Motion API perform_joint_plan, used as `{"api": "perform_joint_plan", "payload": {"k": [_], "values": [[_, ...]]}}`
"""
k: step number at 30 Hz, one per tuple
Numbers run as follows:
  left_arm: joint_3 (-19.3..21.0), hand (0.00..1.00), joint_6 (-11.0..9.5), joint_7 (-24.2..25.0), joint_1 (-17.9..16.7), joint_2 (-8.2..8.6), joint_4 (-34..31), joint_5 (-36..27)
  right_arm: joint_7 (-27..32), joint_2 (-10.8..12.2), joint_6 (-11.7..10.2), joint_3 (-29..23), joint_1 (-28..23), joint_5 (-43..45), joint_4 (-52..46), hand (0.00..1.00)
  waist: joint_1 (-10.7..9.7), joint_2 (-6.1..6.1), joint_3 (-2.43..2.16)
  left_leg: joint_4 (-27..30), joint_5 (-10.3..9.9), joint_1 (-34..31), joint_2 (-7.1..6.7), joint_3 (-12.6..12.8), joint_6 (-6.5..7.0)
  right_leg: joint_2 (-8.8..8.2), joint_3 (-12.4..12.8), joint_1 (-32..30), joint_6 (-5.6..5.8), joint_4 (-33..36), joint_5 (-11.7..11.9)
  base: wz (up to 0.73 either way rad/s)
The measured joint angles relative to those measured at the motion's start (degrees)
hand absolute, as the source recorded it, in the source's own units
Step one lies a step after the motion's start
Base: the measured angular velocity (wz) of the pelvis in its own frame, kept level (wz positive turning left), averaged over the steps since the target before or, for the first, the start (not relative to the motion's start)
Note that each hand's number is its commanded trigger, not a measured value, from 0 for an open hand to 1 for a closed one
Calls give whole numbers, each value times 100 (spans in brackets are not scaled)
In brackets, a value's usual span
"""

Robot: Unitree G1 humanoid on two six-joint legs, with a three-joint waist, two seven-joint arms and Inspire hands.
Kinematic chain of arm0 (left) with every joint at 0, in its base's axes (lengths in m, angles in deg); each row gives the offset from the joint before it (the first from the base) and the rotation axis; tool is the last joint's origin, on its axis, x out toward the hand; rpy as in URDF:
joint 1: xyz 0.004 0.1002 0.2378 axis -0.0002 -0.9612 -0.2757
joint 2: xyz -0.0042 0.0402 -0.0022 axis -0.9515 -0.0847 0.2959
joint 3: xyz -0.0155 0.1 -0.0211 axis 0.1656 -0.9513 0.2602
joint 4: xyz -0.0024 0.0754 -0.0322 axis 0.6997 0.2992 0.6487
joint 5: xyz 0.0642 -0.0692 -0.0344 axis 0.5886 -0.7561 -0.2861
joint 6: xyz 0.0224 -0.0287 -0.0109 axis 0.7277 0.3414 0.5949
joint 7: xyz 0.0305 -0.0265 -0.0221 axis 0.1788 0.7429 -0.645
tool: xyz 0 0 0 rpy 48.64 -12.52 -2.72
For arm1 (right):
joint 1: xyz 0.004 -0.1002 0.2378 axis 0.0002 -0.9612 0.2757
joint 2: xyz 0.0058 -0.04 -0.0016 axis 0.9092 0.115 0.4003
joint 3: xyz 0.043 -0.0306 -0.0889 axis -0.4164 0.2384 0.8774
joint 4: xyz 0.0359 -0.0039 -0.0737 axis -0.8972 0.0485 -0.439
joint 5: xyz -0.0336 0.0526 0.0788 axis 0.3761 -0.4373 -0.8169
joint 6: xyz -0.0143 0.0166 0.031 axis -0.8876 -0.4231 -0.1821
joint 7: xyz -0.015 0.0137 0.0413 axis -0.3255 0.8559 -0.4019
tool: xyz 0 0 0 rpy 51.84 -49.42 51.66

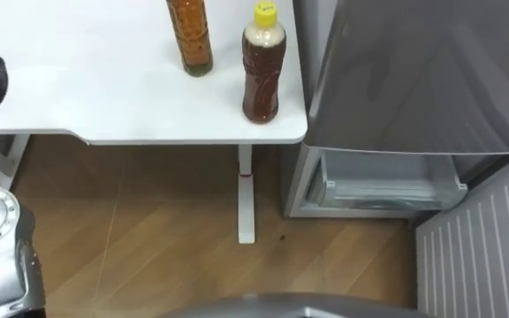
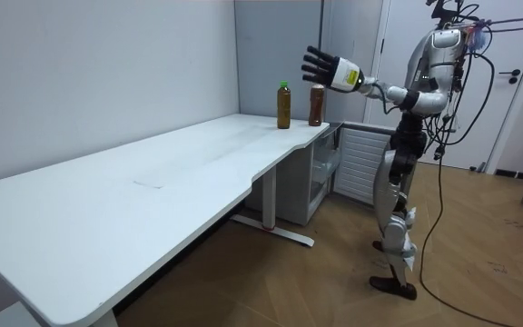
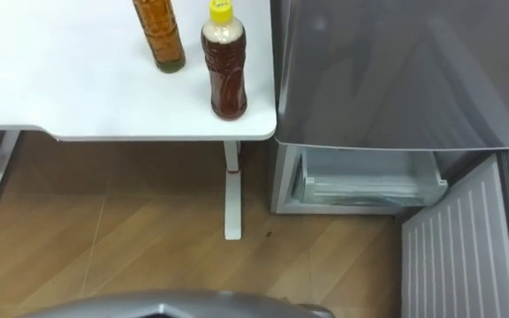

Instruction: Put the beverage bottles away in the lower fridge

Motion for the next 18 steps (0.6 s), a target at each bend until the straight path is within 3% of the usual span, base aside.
{"api": "perform_joint_plan", "payload": {"k": [8,18], "values": [[-273,0,1,494,377,-14,-374,-19,-41,24,185,268,14,748,123,0,-112,-12,12,80,-1,-105,4,2,0,3,14,-111,-5,7,0,0],[-539,0,58,1741,946,-68,-583,-745,-208,136,248,347,176,937,192,0,-183,-100,18,-27,7,-37,-2,6,9,6,77,-129,-7,-1,3,-3]]}}
